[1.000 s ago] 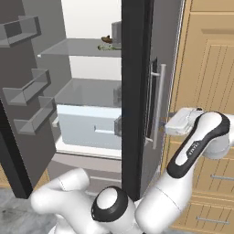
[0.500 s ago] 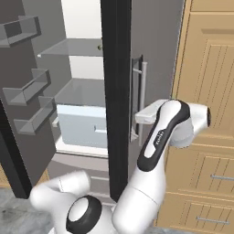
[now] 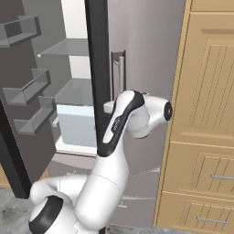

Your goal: Place the fish on the counter behind the older fish on the same shelf of the fridge to maintain FIFO order. Close the fridge door when finished.

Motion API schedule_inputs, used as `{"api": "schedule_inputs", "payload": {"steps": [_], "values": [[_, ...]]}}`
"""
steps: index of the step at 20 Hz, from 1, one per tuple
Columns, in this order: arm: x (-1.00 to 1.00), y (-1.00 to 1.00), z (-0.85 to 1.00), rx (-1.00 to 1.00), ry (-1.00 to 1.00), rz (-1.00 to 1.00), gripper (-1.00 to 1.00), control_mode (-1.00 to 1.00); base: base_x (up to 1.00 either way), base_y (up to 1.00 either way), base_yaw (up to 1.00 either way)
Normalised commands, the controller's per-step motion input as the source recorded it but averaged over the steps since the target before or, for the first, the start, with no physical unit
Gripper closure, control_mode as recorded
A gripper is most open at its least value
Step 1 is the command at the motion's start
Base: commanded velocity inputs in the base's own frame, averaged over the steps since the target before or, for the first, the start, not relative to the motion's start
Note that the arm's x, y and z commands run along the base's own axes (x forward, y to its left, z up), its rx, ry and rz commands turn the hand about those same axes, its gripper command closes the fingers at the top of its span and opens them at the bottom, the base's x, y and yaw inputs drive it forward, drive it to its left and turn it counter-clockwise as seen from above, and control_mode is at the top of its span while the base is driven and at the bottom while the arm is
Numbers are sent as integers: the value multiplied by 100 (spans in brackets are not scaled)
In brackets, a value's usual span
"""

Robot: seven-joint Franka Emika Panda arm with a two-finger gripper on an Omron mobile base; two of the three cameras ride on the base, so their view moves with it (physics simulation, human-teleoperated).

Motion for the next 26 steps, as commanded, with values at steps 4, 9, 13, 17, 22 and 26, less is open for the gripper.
{"api": "schedule_inputs", "payload": {"steps": [4, 9, 13, 17, 22, 26], "values": [[27, 100, 28, 0, 0, -12, -100, -100, 0, 0, 0], [37, 77, 34, 0, 3, -16, -100, -100, 0, 0, 0], [74, 9, 27, 0, 12, -27, -100, -100, 0, 0, 0], [74, 0, 28, 0, 16, -33, -100, -100, 0, 0, 0], [55, -2, 35, 0, 22, -29, -100, -100, 0, 0, 0], [63, -16, 35, 0, 27, -26, -100, -100, 0, 0, 0]]}}
